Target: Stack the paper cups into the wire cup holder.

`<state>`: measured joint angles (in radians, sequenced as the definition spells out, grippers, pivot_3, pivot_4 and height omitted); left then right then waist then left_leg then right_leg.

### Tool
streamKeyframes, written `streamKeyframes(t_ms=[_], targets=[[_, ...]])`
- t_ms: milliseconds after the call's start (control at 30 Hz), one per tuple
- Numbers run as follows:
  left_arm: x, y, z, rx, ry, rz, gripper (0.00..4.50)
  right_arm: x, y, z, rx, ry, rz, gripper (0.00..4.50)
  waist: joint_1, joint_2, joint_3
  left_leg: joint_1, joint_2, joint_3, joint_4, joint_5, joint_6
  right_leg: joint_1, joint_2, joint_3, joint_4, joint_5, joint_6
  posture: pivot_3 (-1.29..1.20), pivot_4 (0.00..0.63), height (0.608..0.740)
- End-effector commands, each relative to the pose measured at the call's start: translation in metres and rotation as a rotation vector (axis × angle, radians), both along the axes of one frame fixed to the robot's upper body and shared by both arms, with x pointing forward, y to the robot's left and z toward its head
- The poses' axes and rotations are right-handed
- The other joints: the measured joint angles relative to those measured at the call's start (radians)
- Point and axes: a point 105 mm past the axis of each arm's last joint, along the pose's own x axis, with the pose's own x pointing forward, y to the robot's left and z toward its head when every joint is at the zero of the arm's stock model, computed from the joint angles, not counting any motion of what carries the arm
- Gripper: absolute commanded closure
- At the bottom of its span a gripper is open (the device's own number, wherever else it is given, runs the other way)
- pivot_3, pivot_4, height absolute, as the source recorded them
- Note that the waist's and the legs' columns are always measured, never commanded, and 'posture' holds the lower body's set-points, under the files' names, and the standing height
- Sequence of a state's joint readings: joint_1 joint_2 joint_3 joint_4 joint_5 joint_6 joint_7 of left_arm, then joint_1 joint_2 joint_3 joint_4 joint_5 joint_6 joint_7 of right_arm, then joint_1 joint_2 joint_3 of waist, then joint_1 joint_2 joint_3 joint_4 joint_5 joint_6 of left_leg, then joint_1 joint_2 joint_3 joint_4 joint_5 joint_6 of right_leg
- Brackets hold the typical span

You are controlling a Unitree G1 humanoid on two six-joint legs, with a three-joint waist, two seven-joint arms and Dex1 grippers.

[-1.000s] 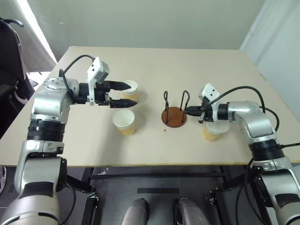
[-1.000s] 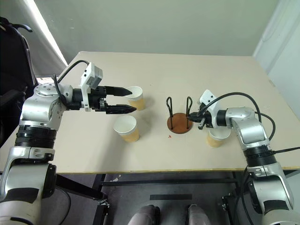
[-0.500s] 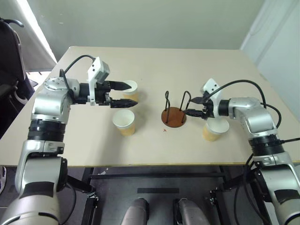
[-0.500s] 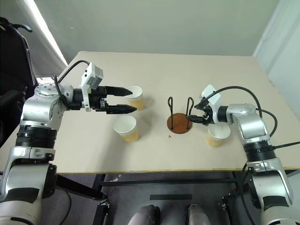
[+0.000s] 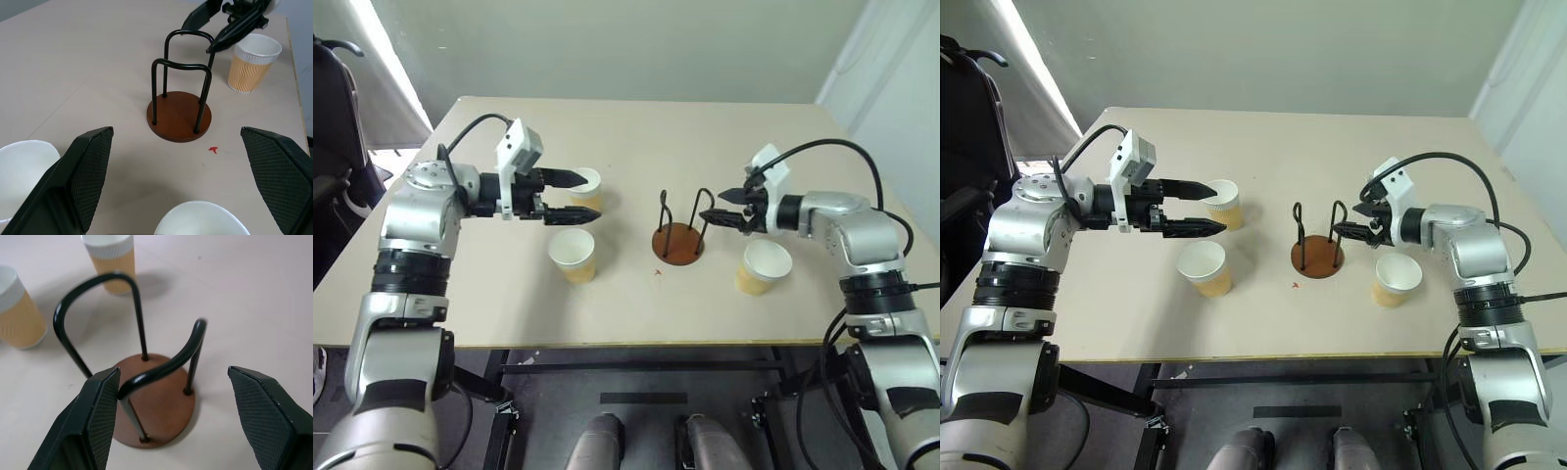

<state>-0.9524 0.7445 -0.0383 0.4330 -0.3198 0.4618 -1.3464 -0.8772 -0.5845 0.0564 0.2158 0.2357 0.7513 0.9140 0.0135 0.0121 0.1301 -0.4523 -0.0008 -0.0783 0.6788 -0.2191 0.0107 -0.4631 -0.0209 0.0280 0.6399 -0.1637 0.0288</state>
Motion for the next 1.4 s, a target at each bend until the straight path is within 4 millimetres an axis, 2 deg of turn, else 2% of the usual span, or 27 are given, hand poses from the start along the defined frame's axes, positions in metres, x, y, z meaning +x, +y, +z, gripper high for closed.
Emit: streamKeyframes(t_ms=[33, 267, 400, 500, 567, 667, 833, 1033, 1400], targets=[[-0.001, 0.0, 0.015, -0.009, -0.054, -0.006, 0.0, -0.002, -0.007, 0.031, 0.015, -0.099, -0.01, 0.98, 0.0, 0.0, 0.0, 0.0, 0.0, 0.0, 0.0, 0.0, 0.0, 0.0, 0.0, 0.0, 0.0, 0.0, 0.0, 0.0, 0.15, 0.74], [0.006, 0.004, 0.021, -0.007, -0.095, 0.031, 0.0, -0.006, -0.01, 0.043, -0.001, -0.139, 0.003, 0.98, 0.0, 0.0, 0.0, 0.0, 0.0, 0.0, 0.0, 0.0, 0.0, 0.0, 0.0, 0.0, 0.0, 0.0, 0.0, 0.0, 0.15, 0.74], [0.027, 0.013, 0.033, 0.095, -0.273, 0.155, 0.0, -0.03, 0.007, 0.08, 0.081, -0.254, 0.143, 0.98, 0.0, 0.0, 0.0, 0.0, 0.0, 0.0, 0.0, 0.0, 0.0, 0.0, 0.0, 0.0, 0.0, 0.0, 0.0, 0.0, 0.15, 0.74], [0.036, 0.012, 0.039, 0.166, -0.373, 0.189, 0.0, -0.041, 0.016, 0.093, 0.115, -0.282, 0.191, 0.98, 0.0, 0.0, 0.0, 0.0, 0.0, 0.0, 0.0, 0.0, 0.0, 0.0, 0.0, 0.0, -0.001, 0.0, 0.0, 0.0, 0.15, 0.74], [0.041, 0.013, 0.038, 0.222, -0.419, 0.199, 0.0, -0.043, 0.018, 0.094, 0.115, -0.286, 0.2, 0.98, 0.0, 0.0, 0.0, 0.0, 0.0, 0.0, 0.0, 0.0, 0.001, 0.0, 0.0, 0.0, -0.002, 0.0, 0.0, 0.0, 0.15, 0.74], [0.048, 0.017, 0.023, 0.399, -0.486, 0.199, 0.0, -0.053, 0.027, 0.098, 0.121, -0.321, 0.251, 0.98, 0.0, 0.0, 0.0, 0.0, 0.0, 0.0, 0.0, 0.0, 0.001, 0.001, 0.0, 0.0, -0.003, 0.0, 0.0, 0.0, 0.15, 0.74], [0.056, 0.019, 0.009, 0.499, -0.495, 0.187, 0.0, -0.071, 0.037, 0.104, 0.099, -0.391, 0.351, 0.98, 0.0, 0.0, 0.0, -0.001, 0.0, 0.0, 0.0, 0.0, 0.001, 0.0, 0.0, 0.0, -0.003, 0.0, 0.001, 0.0, 0.15, 0.74], [0.064, 0.019, 0.005, 0.536, -0.489, 0.198, 0.0, -0.078, 0.038, 0.103, 0.061, -0.427, 0.38, 0.98, 0.003, 0.0, 0.0, -0.002, -0.001, -0.001, 0.0, 0.0, 0.002, 0.0, 0.0, 0.0, -0.006, 0.001, 0.002, 0.0, 0.15, 0.74], [0.074, 0.012, -0.008, 0.589, -0.47, 0.205, 0.0, -0.076, 0.038, 0.096, 0.04, -0.413, 0.366, 0.98, 0.002, 0.0, 0.0, -0.002, -0.001, -0.001, 0.001, -0.001, 0.002, 0.001, 0.0, 0.0, -0.006, 0.002, 0.004, 0.0, 0.15, 0.74]])
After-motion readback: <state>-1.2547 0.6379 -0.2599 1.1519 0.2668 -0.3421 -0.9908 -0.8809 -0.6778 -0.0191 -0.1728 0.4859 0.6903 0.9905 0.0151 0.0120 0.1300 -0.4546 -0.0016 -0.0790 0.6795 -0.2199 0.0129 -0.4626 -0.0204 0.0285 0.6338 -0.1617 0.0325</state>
